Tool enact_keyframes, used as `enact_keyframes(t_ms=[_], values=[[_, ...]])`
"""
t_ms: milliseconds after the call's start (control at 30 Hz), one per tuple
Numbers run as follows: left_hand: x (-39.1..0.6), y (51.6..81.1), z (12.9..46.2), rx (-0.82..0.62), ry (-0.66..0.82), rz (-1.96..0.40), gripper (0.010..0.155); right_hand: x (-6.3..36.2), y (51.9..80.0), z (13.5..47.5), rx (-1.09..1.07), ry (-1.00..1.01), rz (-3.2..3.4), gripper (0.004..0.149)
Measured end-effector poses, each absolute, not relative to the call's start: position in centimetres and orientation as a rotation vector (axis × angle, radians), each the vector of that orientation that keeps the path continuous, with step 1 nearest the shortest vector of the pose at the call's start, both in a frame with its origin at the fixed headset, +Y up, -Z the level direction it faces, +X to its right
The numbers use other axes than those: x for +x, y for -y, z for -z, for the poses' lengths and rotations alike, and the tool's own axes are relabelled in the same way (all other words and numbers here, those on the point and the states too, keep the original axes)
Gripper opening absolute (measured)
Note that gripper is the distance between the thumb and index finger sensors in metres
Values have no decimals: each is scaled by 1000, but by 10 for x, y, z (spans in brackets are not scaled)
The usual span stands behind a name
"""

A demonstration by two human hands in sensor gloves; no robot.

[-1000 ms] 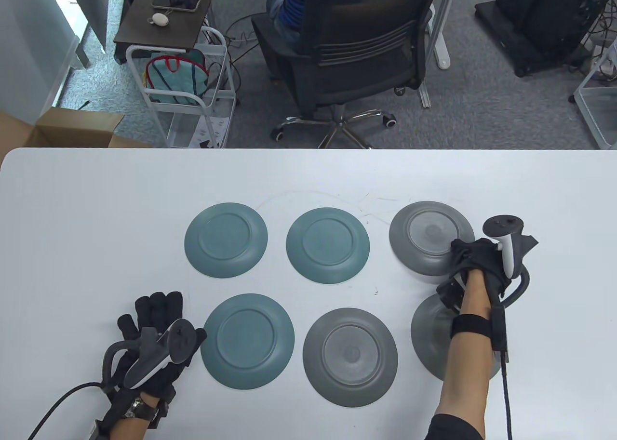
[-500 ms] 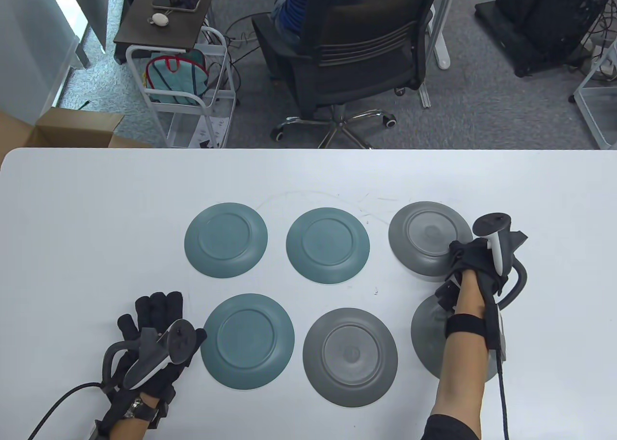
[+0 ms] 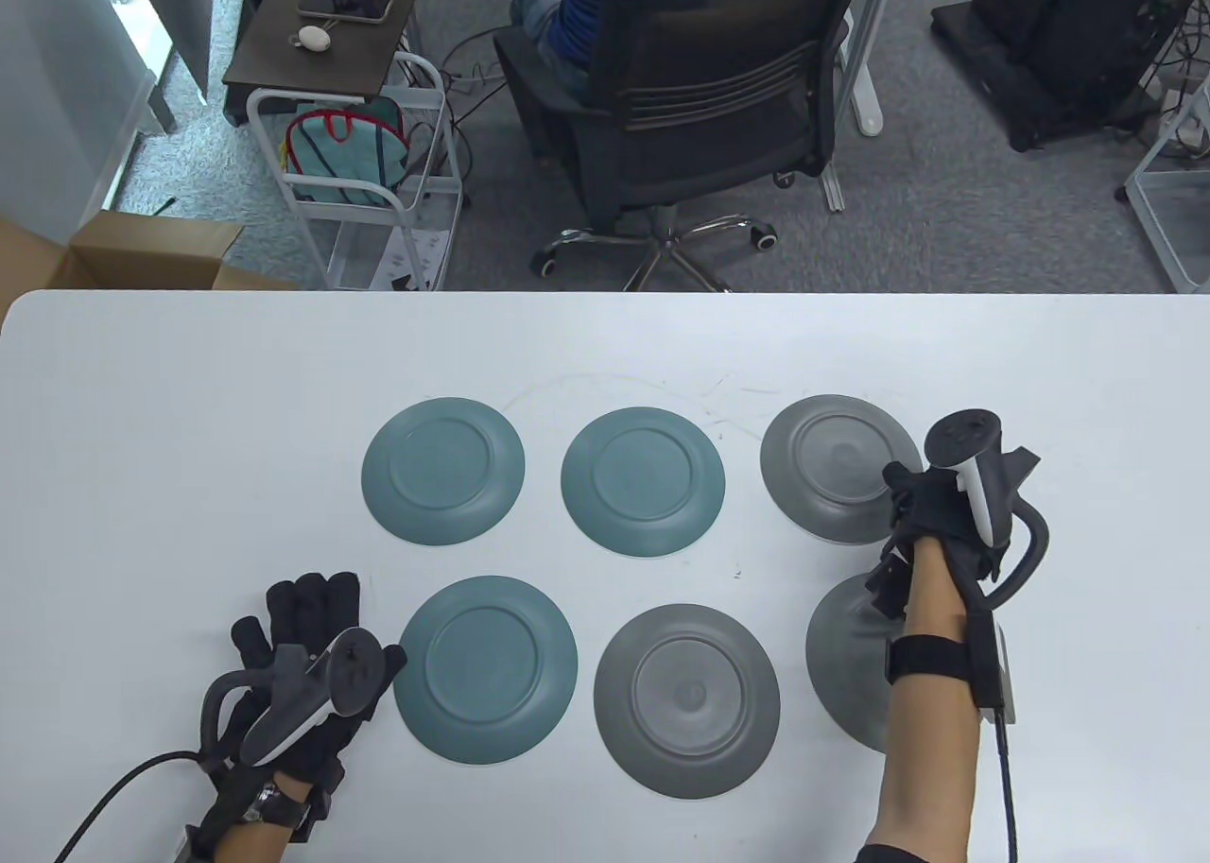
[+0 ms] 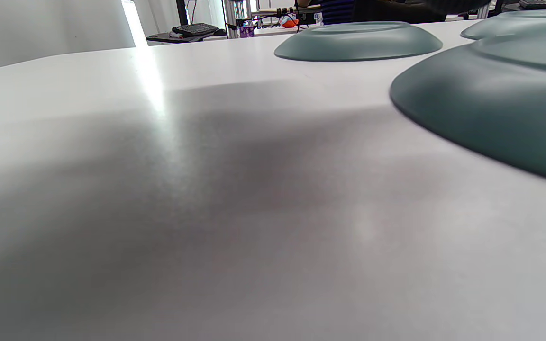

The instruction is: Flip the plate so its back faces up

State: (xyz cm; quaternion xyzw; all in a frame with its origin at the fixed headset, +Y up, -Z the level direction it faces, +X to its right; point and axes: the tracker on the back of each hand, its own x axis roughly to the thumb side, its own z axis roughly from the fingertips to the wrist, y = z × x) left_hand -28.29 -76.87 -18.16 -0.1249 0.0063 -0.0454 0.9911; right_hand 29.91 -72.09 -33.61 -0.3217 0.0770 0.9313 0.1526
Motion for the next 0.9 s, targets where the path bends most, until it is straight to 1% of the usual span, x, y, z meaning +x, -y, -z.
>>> enact_keyframes(t_ms=[67,267,433,533,700,900], values=[[-281,767,181,-242,-3,89,89,291,713,332,-863,-209,-2725,79],[-278,765,178,-231,13,88,90,256,691,309,-593,-180,-2885,86],[-277,765,177,-225,23,88,90,223,685,282,-398,-115,-2994,87],[-275,765,176,-221,33,88,89,197,687,260,-238,-110,-3015,88],[-272,765,175,-216,47,89,89,166,696,232,-37,-148,-3050,90],[-271,764,173,-206,57,84,89,134,720,198,161,-228,-3062,94]])
